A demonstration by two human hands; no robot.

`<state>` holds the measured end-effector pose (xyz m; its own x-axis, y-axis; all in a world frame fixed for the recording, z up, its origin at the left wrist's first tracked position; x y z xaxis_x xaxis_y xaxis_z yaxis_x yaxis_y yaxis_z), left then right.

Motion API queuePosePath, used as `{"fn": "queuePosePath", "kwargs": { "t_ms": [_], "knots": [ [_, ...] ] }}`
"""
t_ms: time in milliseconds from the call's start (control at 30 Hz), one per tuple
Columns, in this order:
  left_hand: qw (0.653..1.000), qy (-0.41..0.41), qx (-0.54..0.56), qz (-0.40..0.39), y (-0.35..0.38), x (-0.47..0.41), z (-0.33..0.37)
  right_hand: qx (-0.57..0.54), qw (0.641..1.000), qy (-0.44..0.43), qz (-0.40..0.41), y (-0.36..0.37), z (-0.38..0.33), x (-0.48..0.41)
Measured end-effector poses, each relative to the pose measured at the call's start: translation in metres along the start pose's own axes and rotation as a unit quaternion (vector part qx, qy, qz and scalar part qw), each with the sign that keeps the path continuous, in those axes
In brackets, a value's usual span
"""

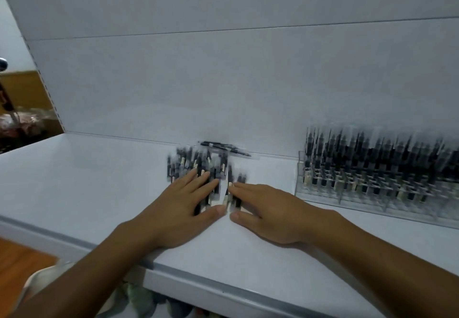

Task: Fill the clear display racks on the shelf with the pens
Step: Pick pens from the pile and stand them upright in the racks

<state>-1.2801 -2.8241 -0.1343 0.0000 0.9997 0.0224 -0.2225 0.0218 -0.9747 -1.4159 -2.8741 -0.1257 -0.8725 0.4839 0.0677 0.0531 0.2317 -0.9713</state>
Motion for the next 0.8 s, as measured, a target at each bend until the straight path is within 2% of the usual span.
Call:
{"fn": "queuePosePath", "kwargs": {
  "t_ms": [200, 367, 467, 800],
  "knots": [
    [0.999, 0.013, -0.026, -0.027, -0.002, -0.014, 0.013, -0.048, 0.997, -0.013, 0.063, -0.007, 0.002, 0.024],
    [0.997, 0.04, -0.024, 0.066, -0.034, -0.029, 0.041, -0.107, 0.99, -0.008, 0.095, -0.022, 0.008, 0.035],
    [1.0, -0.001, 0.003, 0.022, -0.038, -0.047, 0.047, -0.109, 0.988, 0.004, 0.108, -0.027, 0.013, 0.038],
    [0.986, -0.096, -0.091, -0.102, -0.038, -0.093, 0.058, -0.078, 0.989, 0.058, 0.115, -0.033, 0.026, 0.045]
  ]
}}
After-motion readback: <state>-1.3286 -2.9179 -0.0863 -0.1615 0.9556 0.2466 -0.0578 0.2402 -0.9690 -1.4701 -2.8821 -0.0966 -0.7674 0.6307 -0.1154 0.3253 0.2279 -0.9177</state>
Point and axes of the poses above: each hand's wrist, its own x-axis away from the middle knuckle, its own y-axis out of the palm, z = x × y, the point moved 9 cm from there along -x, towards the middle knuckle, and after that the axes turned 7 degrees about -z, right-handed, at the moved point
